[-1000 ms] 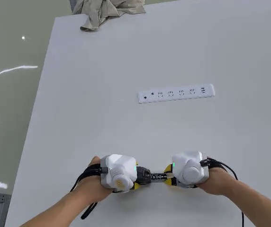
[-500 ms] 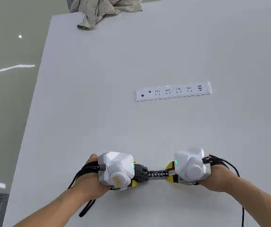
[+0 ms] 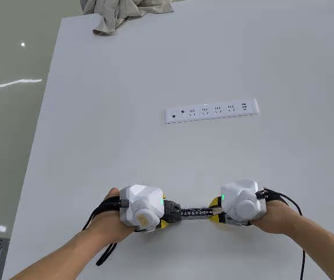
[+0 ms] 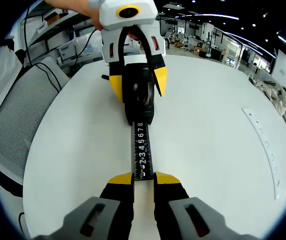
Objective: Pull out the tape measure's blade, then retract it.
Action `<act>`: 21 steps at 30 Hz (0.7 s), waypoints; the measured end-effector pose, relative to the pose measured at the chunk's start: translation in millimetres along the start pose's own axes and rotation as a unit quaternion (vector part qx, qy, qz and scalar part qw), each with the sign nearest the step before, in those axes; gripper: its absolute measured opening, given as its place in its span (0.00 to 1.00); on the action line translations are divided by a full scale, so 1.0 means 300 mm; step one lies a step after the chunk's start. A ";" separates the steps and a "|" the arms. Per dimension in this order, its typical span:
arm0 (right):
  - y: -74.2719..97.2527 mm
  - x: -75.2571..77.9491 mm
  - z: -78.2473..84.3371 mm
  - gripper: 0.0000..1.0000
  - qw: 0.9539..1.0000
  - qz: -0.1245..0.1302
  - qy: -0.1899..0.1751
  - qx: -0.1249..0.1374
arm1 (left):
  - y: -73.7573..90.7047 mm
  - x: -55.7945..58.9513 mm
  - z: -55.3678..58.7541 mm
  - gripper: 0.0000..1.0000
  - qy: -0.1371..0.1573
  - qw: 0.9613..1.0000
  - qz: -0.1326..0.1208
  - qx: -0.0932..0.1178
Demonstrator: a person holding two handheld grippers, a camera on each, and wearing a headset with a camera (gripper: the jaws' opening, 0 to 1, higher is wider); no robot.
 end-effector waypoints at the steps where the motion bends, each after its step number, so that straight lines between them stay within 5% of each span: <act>1: 0.001 0.002 0.001 0.14 1.000 0.000 0.000 0.000 | 0.000 0.000 0.000 0.34 0.000 1.000 0.000 0.000; 21: 0.067 0.001 0.069 0.14 1.000 0.008 -0.006 -0.008 | -0.004 0.002 -0.003 0.34 -0.004 1.000 0.000 -0.005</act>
Point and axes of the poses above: the centre of the closed fingertips' face, and the gripper's own axes: y roughly backward along the fingers, x roughly to its right, z roughly out of its underside, the point moved 3 cm from there along y, roughly backward along the fingers, and after that the axes turned 4 degrees about y, right-handed, at the moved point
